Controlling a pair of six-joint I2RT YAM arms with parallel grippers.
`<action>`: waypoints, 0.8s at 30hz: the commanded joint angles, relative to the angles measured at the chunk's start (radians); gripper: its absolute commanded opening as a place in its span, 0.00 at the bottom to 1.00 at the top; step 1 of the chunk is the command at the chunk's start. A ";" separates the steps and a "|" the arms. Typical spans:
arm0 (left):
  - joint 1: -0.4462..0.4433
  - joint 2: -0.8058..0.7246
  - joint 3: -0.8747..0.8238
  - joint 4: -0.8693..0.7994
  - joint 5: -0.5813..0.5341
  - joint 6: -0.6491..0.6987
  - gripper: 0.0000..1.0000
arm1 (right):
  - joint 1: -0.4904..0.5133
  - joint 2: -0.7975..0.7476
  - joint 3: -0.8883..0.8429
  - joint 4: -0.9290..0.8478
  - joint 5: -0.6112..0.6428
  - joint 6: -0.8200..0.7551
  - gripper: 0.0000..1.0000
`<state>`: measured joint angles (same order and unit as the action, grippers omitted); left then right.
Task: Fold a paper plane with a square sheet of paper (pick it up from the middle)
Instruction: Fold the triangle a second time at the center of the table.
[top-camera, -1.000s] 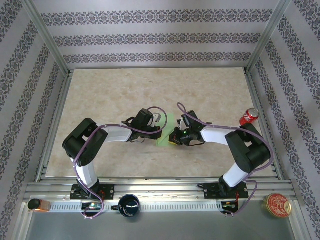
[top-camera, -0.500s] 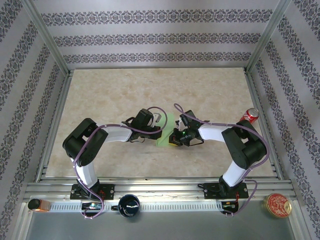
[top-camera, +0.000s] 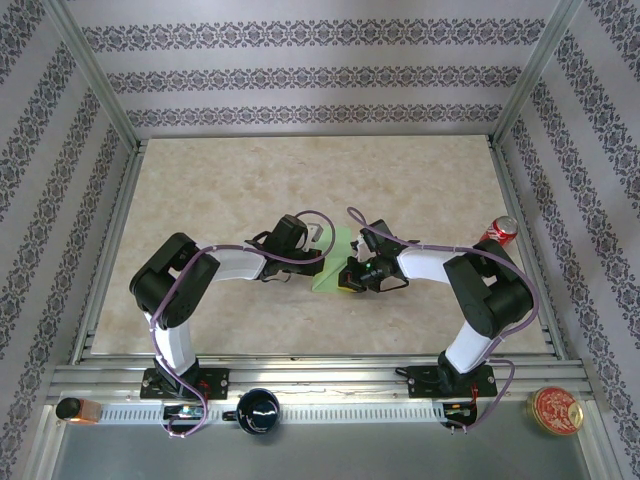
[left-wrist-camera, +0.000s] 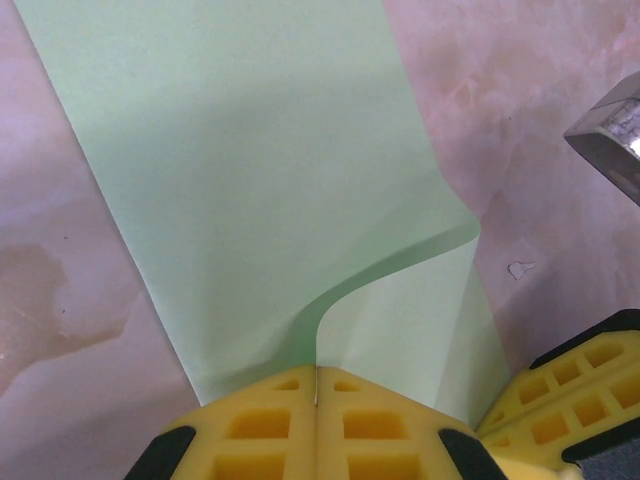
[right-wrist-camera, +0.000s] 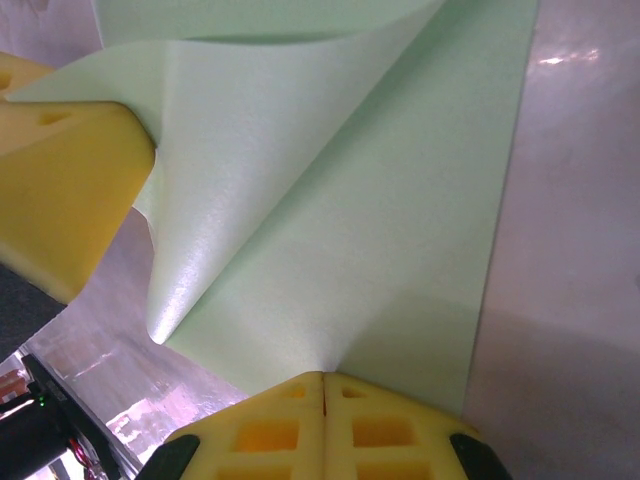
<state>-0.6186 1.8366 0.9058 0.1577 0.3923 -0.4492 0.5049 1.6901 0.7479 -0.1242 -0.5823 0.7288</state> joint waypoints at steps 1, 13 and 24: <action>0.017 0.007 0.018 -0.013 0.001 0.023 0.00 | -0.012 0.030 -0.005 -0.080 0.033 -0.015 0.00; 0.019 -0.006 0.001 -0.008 -0.007 -0.002 0.00 | -0.014 0.024 -0.002 -0.077 0.035 -0.003 0.00; 0.019 -0.023 0.002 -0.029 -0.009 -0.005 0.00 | -0.016 0.022 -0.002 -0.074 0.036 0.001 0.00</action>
<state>-0.6132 1.8355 0.9054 0.1570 0.3912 -0.4503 0.4992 1.6917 0.7509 -0.1303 -0.5854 0.7296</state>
